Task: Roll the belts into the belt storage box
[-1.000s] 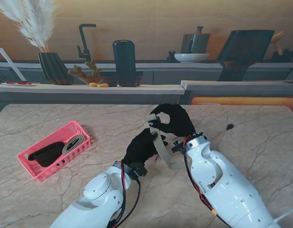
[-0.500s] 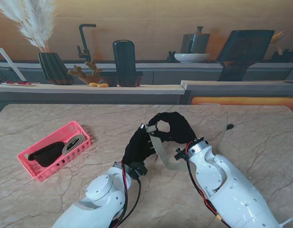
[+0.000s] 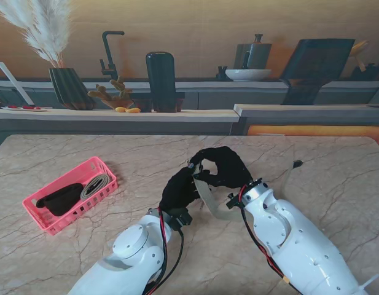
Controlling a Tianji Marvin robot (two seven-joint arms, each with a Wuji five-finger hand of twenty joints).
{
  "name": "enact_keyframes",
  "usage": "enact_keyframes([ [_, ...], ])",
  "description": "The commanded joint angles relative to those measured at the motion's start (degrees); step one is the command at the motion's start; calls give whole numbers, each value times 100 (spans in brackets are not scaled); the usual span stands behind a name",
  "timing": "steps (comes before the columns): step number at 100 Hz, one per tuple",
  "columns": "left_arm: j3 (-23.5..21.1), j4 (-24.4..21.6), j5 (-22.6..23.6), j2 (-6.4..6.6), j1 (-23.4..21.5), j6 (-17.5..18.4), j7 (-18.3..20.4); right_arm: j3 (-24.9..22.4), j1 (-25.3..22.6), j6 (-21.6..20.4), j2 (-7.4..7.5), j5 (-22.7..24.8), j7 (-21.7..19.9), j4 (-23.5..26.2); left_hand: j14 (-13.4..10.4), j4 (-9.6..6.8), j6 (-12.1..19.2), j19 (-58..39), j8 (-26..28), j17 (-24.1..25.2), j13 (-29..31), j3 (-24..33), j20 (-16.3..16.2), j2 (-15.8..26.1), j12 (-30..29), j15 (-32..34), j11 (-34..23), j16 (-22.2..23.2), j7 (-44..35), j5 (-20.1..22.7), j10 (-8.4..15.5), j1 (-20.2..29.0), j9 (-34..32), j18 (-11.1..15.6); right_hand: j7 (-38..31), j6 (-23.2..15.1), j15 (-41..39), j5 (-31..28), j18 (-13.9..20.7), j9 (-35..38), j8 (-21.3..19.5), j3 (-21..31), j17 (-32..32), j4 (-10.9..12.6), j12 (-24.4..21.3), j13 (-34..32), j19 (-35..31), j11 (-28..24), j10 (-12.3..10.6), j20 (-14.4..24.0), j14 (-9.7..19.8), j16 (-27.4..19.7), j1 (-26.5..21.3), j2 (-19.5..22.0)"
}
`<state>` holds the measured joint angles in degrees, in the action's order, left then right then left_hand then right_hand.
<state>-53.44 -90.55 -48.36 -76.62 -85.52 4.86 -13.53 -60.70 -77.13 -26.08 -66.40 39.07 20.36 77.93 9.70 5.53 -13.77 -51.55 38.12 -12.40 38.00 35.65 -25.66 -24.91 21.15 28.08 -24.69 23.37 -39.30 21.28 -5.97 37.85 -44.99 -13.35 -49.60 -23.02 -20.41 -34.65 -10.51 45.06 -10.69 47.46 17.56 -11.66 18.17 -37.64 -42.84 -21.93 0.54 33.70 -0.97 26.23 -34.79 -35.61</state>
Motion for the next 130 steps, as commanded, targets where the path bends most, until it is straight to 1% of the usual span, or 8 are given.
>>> enact_keyframes([
  [1,-48,-132,44,-40,60,-6,58,63,-78,-48,27,125,-24,-96,-226,-226,1420,-303,114,-202,319,316,-155,-105,142,208,-261,115,-242,-138,288,579,-299,192,-119,42,55,-230,38,215,-253,214,2,94,126,-86,9,-475,122,117,126,79,231,-224],
  [21,-85,-169,127,-60,62,-145,-141,-33,-158,-137,77,358,22,-18,-182,65,1458,-630,82,-469,688,285,-236,123,1252,674,463,280,-695,4,377,2182,-1122,258,397,276,43,-188,42,80,-623,433,-10,268,122,-80,12,-466,170,125,111,82,572,-324],
  [34,-79,-85,330,-66,103,-202,-176,-189,-294,-209,112,486,16,184,-29,134,1518,-843,79,-640,832,182,-306,266,1594,882,323,605,-869,186,332,2559,-1053,255,905,411,73,-106,45,-36,-1227,484,-8,611,127,-82,21,-419,176,136,111,91,813,-234],
  [72,58,263,1326,-22,232,-281,-22,-849,-590,-222,140,469,-172,929,-71,152,1596,-1249,391,-1044,1196,-321,-402,661,2116,1643,-52,1247,-1342,624,112,3273,-678,99,1352,735,34,1140,115,-1012,-1430,-122,36,673,118,-94,39,-332,241,217,83,223,1346,334],
  [79,108,354,1572,-28,276,-235,-61,-964,-625,-72,151,412,-298,1059,-64,148,1584,-1259,461,-1053,1206,-354,-405,669,2118,1668,-68,1288,-1434,624,99,3302,-669,94,1436,1021,-151,1439,184,-1230,-1488,-312,139,683,130,-125,-68,-393,312,302,40,362,1400,427],
  [90,193,481,1988,-26,341,-106,-111,-1082,-649,221,171,183,-649,1211,-60,149,1579,-1264,508,-1059,1208,-369,-408,673,2115,1681,-87,1315,-1495,630,85,3325,-668,97,1735,1729,-658,1531,312,-1508,-1470,-485,416,702,156,-248,-400,-510,504,528,2,684,1467,409],
  [105,315,659,2540,4,435,93,-89,-1155,-654,642,237,-674,-1645,1355,-45,156,1593,-1248,541,-1046,1190,-386,-402,722,2095,1662,-102,1327,-1545,650,83,3352,-645,101,2258,2357,-1637,1489,584,-1782,-1447,-679,859,708,149,-510,-960,-545,787,894,74,1213,1192,229],
  [130,478,800,3109,79,510,401,38,-1102,-486,1377,346,-2069,-2940,1255,-17,170,1629,-1201,581,-1030,1178,-454,-385,774,2054,1616,-146,1338,-1577,686,80,3406,-628,79,2739,2709,-2187,1359,736,-1987,-1463,-570,1149,639,149,-638,-1231,-607,1095,1070,144,1435,653,-42],
])
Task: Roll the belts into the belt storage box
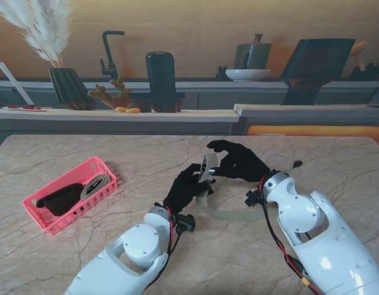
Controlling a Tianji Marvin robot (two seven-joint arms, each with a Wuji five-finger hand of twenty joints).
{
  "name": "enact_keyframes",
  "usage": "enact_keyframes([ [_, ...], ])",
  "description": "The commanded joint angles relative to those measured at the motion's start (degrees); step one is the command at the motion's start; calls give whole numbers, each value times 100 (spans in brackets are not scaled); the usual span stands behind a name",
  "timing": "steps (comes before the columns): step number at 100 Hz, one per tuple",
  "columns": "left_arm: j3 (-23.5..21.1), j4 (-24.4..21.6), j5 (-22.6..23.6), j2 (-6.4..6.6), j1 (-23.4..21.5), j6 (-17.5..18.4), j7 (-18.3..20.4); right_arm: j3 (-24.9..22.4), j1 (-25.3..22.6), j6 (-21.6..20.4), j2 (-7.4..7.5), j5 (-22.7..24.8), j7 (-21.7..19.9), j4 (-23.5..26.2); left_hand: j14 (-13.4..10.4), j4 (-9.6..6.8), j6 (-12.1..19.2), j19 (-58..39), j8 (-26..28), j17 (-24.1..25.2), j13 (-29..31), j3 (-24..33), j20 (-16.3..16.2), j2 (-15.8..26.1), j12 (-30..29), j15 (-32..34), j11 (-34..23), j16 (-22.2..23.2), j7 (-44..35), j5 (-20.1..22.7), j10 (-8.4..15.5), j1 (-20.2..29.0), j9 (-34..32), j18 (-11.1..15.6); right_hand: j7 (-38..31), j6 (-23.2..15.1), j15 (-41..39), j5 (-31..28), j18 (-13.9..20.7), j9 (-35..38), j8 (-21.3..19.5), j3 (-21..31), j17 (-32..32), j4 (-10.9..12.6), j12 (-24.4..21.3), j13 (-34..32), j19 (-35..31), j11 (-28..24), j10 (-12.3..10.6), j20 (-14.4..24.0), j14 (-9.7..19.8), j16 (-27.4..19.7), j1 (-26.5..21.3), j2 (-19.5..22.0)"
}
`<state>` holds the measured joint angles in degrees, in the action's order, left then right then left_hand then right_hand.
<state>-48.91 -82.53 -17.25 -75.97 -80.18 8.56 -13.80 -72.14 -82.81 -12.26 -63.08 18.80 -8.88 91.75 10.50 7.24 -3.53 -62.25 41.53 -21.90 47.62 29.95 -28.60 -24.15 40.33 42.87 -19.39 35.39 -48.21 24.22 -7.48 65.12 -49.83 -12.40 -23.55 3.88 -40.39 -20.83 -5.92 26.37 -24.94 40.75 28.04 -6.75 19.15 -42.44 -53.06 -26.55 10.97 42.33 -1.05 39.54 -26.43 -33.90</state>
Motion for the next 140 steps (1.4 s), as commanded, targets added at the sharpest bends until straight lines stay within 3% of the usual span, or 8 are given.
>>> enact_keyframes([
  [1,28,-2,6,17,-24,38,71,49,93,10,15,-93,-51,-141,-102,-1,605,-130,240,-80,215,116,-91,699,134,136,-676,137,-685,393,229,682,-142,-16,127,10,-197,-51,269,-99,-45,110,104,148,53,-160,-209,-155,52,208,148,106,-206,-227],
  [35,21,-48,-48,35,-54,69,128,279,339,-68,49,-855,-583,-494,-83,-8,615,-120,242,-79,229,102,-90,697,104,104,-681,143,-659,423,219,687,-153,-29,-1169,-1631,-145,-1585,165,1433,-612,698,174,3,276,-314,-137,-258,-632,312,134,232,-853,-313],
  [44,17,-55,-74,31,-55,43,125,357,378,-102,36,-963,-588,-546,-78,-8,611,-115,243,-75,228,101,-89,695,103,101,-684,145,-656,426,216,684,-159,-36,-2000,-1981,-203,-1726,166,1822,109,445,291,-394,387,-505,-189,-306,-733,324,149,343,-1244,-368],
  [56,6,-81,-139,25,-66,-9,123,445,433,-150,14,-1031,-545,-608,-81,-7,605,-113,238,-85,225,94,-88,686,83,82,-664,139,-642,424,192,672,-158,-20,-3073,-2401,-462,-2177,164,2653,732,291,564,-430,440,-982,-371,-500,-912,295,171,489,-1726,-377],
  [68,-17,-130,-263,23,-92,-54,142,510,463,-153,-30,-1125,-431,-613,-56,0,561,-34,-11,-64,204,164,-45,543,-127,-110,-439,20,-391,498,110,473,-234,-31,-3517,-2329,-822,-2942,93,3640,1014,790,830,-480,698,-1484,-618,-405,-969,268,161,700,-1920,-434],
  [80,-35,-151,-421,22,-107,-72,193,521,440,-244,-114,-1042,2,-534,108,-23,524,93,-527,317,-210,900,-65,-78,-421,-501,-205,-245,30,379,73,-793,-13,-201,-3595,-2299,-946,-3114,43,3871,1089,1051,952,-565,692,-1656,-764,-422,-955,278,151,774,-1826,-536],
  [90,-15,-119,-420,20,-86,-59,216,479,384,-299,-200,-909,445,-361,59,-17,492,205,-571,539,-414,925,-76,-329,-739,-757,-385,-421,250,367,132,-1179,159,-175,-3616,-2261,-975,-3129,27,3904,1084,1103,971,-576,682,-1680,-800,-441,-946,279,129,789,-1818,-543],
  [140,63,-33,-571,49,-34,-60,506,328,595,-385,-351,30,1497,215,65,1,744,704,-740,934,-636,339,104,206,-895,-1150,5,-867,162,752,279,-521,-445,-237,-3660,-2344,-1017,-3073,104,3856,1069,1146,984,-595,648,-1656,-848,-535,-1036,225,218,805,-1755,-460],
])
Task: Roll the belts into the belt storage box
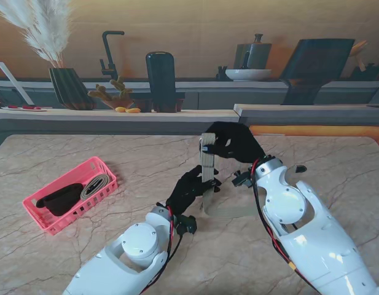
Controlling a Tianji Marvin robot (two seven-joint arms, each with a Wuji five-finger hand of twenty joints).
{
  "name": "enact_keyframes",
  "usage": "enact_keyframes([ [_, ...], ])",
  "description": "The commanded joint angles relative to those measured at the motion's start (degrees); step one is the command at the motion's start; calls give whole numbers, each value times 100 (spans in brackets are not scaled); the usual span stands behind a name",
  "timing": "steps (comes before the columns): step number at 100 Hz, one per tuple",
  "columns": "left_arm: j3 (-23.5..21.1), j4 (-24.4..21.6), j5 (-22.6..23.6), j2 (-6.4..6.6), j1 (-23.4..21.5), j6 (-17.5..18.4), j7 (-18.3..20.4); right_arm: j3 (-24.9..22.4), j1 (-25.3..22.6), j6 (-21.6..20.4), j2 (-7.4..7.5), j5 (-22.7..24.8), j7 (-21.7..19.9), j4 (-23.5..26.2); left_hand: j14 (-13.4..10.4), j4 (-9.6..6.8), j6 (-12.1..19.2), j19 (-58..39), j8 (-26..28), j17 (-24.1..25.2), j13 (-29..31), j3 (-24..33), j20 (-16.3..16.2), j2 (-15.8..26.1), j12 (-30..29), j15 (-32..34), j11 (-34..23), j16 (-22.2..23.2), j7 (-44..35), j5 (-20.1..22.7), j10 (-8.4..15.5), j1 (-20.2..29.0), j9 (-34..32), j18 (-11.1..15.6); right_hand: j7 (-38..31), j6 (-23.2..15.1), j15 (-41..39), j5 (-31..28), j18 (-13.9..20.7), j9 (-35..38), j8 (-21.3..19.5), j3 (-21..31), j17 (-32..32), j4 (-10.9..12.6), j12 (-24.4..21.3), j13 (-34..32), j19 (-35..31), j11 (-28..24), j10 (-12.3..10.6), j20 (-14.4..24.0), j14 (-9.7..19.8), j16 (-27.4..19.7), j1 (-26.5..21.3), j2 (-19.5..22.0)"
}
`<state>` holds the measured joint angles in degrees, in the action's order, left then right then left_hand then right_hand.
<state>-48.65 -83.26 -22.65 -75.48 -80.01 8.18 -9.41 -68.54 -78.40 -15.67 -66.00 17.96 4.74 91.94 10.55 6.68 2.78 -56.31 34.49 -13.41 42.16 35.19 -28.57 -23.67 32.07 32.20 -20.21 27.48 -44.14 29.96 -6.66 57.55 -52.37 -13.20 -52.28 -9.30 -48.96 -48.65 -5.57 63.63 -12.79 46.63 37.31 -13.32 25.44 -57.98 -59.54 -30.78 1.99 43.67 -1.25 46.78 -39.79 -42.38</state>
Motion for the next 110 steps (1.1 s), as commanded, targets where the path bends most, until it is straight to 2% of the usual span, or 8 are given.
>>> enact_keyframes([
  [1,38,42,-32,1,-50,-23,71,-33,162,-43,-61,129,147,200,62,63,120,120,-37,84,-84,-220,103,187,-74,-91,81,-72,-248,195,199,264,-207,-156,-789,-1029,-161,-289,74,127,-148,555,59,62,18,-105,-200,-113,-138,90,244,82,-413,395],
  [24,-11,-85,-228,6,-152,-36,69,8,280,-177,-61,557,351,91,147,66,7,2,-138,40,88,-928,33,557,-145,46,-105,48,-310,412,54,709,-364,-180,-824,-1103,-162,-226,128,79,-165,514,62,78,-9,-88,-197,-163,-184,49,297,75,-389,455],
  [58,-168,-470,-937,52,-434,-41,241,386,350,-814,-46,1149,659,-746,237,70,-86,-120,-256,11,119,-1098,-28,618,-293,213,-238,103,-250,490,-19,519,-355,-213,-861,-1210,-121,-177,199,61,-144,434,86,114,-85,-96,-173,-204,-260,-15,382,36,-361,500],
  [69,-206,-521,-1081,42,-468,-32,213,487,336,-893,-22,1127,555,-898,167,-10,-159,-35,-278,64,-117,-978,3,157,-904,3,-303,5,114,160,7,-213,133,-200,-868,-1214,-102,-171,191,64,-128,428,75,127,-101,-88,-155,-213,-260,-33,379,24,-357,491],
  [77,-222,-515,-1163,15,-467,-14,142,534,322,-957,-4,1176,513,-989,72,-280,-480,94,-279,132,-356,-520,60,-42,-1166,-285,-194,-116,815,-211,1,-1714,593,-205,-870,-1224,-81,-175,183,59,-117,421,64,134,-113,-82,-145,-211,-274,-43,373,12,-351,488],
  [90,-258,-469,-1326,-11,-451,132,121,571,262,-1032,26,1263,474,-1075,-62,-84,-668,448,-346,315,-770,-170,185,-705,-1307,-784,-6,-320,1181,-1015,29,-3213,1272,-313,-864,-1241,-21,-168,162,62,-100,411,36,143,-132,-65,-119,-199,-282,-61,365,-17,-341,480],
  [99,-292,-458,-1451,-23,-439,210,112,610,234,-1107,55,1327,414,-1150,-116,157,-654,756,-378,432,-997,167,249,-900,-1378,-1087,119,-428,1351,-1300,39,-3787,1585,-359,-861,-1248,41,-165,137,64,-87,395,2,145,-142,-47,-88,-187,-297,-78,351,-47,-334,479],
  [110,-318,-465,-1533,-41,-420,241,73,700,233,-1204,77,1426,398,-1272,-134,298,-662,875,-420,471,-1082,407,241,-895,-1397,-1227,190,-441,1478,-1470,46,-4149,1788,-383,-856,-1278,111,-160,127,68,-76,390,-15,153,-153,-46,-60,-165,-315,-96,355,-81,-325,467],
])
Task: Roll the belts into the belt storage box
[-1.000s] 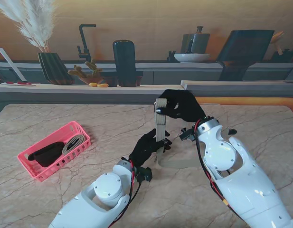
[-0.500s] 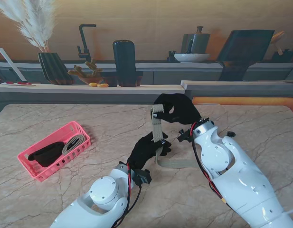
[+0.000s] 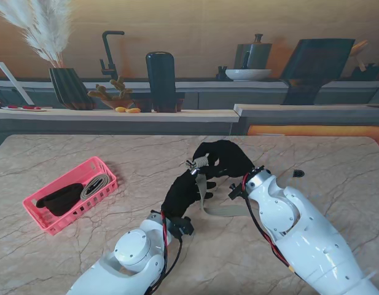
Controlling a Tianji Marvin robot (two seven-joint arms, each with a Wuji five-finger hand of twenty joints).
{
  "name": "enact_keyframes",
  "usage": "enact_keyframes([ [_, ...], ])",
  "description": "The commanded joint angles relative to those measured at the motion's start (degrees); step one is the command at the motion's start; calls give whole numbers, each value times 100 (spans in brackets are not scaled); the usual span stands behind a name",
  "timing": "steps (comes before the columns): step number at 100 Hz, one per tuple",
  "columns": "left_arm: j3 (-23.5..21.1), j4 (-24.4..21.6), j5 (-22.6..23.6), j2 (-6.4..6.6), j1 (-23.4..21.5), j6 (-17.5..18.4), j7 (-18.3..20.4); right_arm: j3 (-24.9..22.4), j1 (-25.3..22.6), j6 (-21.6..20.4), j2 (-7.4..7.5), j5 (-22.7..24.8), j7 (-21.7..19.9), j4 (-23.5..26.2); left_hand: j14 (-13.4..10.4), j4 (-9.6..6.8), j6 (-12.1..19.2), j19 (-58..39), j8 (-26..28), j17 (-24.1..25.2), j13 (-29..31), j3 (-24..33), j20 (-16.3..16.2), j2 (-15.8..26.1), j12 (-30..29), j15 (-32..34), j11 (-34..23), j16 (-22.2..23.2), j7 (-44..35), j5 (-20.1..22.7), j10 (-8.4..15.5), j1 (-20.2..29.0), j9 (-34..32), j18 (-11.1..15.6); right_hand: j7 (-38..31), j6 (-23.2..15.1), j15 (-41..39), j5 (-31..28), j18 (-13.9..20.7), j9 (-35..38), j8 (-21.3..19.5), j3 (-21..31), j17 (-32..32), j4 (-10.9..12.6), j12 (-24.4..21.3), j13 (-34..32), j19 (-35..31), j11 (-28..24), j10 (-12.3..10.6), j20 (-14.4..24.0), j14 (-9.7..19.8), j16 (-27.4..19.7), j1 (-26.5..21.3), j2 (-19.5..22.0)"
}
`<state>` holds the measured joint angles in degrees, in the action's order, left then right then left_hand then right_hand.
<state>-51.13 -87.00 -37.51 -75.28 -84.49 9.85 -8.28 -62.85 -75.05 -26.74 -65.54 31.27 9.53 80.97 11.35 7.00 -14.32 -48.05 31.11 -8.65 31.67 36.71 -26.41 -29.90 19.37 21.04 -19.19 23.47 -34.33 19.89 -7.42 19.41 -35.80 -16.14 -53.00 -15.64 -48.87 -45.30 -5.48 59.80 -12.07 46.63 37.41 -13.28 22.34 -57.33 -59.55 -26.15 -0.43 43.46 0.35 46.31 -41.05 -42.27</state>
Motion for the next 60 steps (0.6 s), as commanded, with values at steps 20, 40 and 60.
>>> enact_keyframes([
  [20,-96,-199,-350,-131,27,-9,-264,372,-59,-242,21,204,23,-437,-273,251,1058,-32,19,-129,107,220,-42,-224,-79,-19,-25,32,323,-498,140,-198,50,3,-775,-645,163,-492,100,454,-124,383,-43,143,146,-108,-34,-593,-88,-90,195,-62,-201,439],
  [40,-91,-290,-666,-188,31,-80,-401,603,58,-369,20,488,223,-662,-335,49,1085,-264,265,-400,410,179,-96,-227,95,282,-321,167,7,-681,227,478,-134,235,-736,-485,219,-374,89,335,-92,383,-78,150,163,-19,0,-560,-2,-111,141,-80,-228,399],
  [60,-101,-378,-760,-247,59,-224,-699,722,116,-524,79,846,285,-731,-484,-235,1075,-997,569,-1448,1256,575,-90,-63,399,1144,-986,417,-690,-706,357,2040,-544,685,-501,-170,368,75,107,-279,-154,540,-193,119,97,287,108,-797,108,-186,125,-157,251,-353],
])
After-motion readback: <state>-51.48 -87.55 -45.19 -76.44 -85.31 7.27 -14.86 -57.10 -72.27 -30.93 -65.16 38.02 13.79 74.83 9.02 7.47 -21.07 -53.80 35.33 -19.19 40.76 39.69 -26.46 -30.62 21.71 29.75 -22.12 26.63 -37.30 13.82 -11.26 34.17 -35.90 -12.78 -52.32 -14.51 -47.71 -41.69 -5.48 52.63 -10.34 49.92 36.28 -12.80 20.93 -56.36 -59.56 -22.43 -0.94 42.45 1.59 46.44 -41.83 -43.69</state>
